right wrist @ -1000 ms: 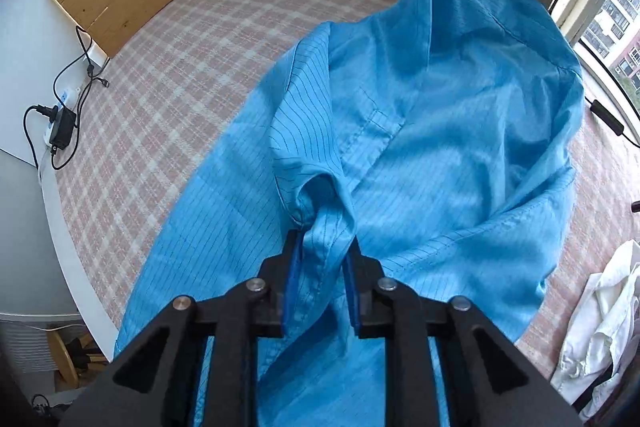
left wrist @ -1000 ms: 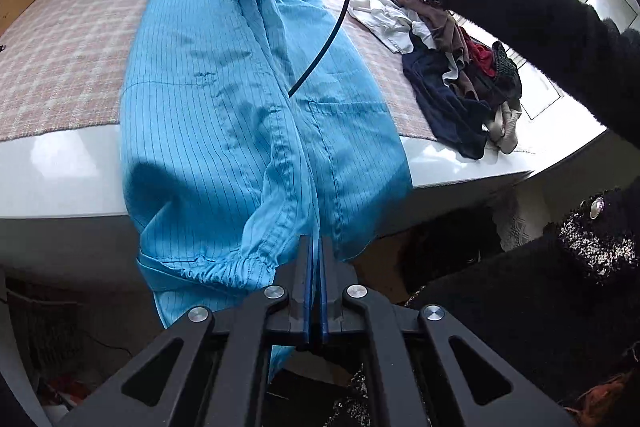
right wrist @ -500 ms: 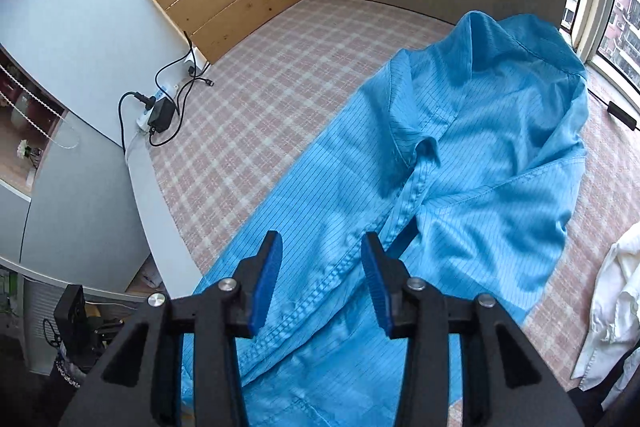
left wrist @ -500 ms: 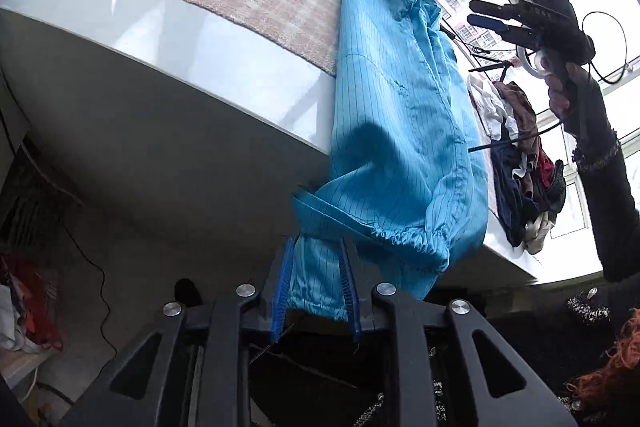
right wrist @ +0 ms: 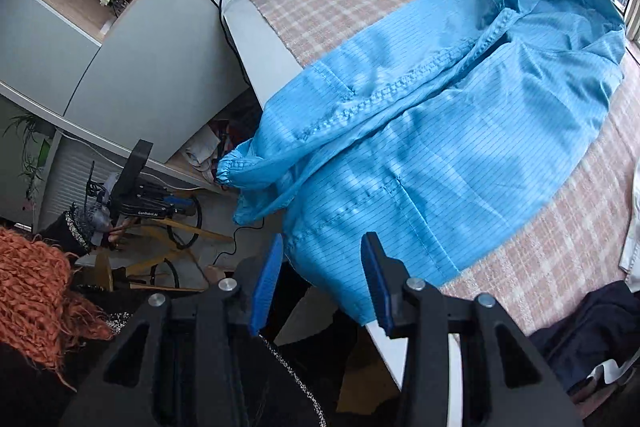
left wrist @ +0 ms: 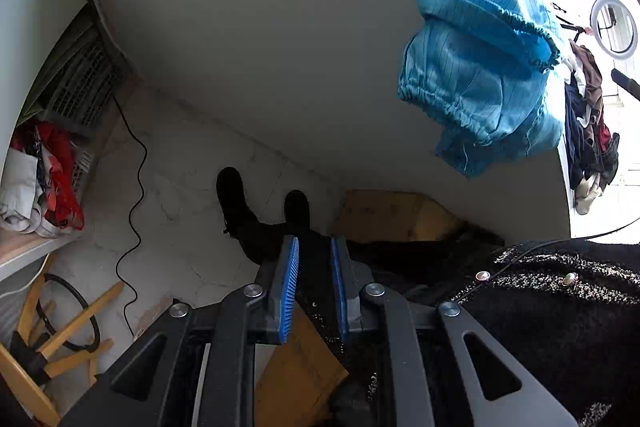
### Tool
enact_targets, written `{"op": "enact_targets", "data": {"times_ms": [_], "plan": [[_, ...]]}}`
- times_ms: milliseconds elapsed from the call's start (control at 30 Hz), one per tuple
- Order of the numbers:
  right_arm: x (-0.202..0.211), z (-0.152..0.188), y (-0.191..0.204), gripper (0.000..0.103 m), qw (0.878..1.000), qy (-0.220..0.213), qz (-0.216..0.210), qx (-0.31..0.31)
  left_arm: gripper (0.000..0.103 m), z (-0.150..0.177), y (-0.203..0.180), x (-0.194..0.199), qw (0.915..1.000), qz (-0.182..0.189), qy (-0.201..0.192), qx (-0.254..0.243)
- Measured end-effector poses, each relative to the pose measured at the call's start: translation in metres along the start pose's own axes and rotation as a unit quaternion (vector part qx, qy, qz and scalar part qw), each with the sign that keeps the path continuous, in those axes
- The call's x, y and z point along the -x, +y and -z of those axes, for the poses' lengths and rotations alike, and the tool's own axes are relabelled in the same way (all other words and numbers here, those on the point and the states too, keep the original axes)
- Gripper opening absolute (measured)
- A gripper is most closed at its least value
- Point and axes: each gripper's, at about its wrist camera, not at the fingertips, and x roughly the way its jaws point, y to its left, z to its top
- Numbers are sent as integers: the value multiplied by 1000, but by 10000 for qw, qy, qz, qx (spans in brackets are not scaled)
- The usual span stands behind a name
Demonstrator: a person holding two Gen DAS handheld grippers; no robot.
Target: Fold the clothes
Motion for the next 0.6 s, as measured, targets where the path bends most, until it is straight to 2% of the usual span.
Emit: {"op": "enact_targets", "data": {"times_ms": [100, 133, 200, 300, 433, 533, 600], "plan": [[8, -15, 16, 44, 9983, -495, 137, 270, 14, -22, -10, 15, 9987, 242, -457, -25], [1, -19, 22, 44, 9973, -541, 310, 395, 14, -34, -19, 17, 9977, 291, -590, -141], [-21, -27, 35, 44, 9939, -530, 705, 664, 19, -62, -40, 17, 9956, 401, -797, -291], [-56, -30, 52, 44, 9900, -399, 882, 1030, 21, -101, -57, 11, 9927, 696, -980, -125], [-90, -28, 63, 44, 9873, -135, 965, 1259, 24, -132, -56, 0, 9887, 1139, -874, 433], [-101, -34, 55, 44, 9910, -132, 923, 963, 33, -140, -59, -14, 9904, 1064, -652, 589], [-103, -36, 49, 44, 9930, -190, 893, 743, 31, -142, -59, -23, 9918, 982, -504, 647]]}}
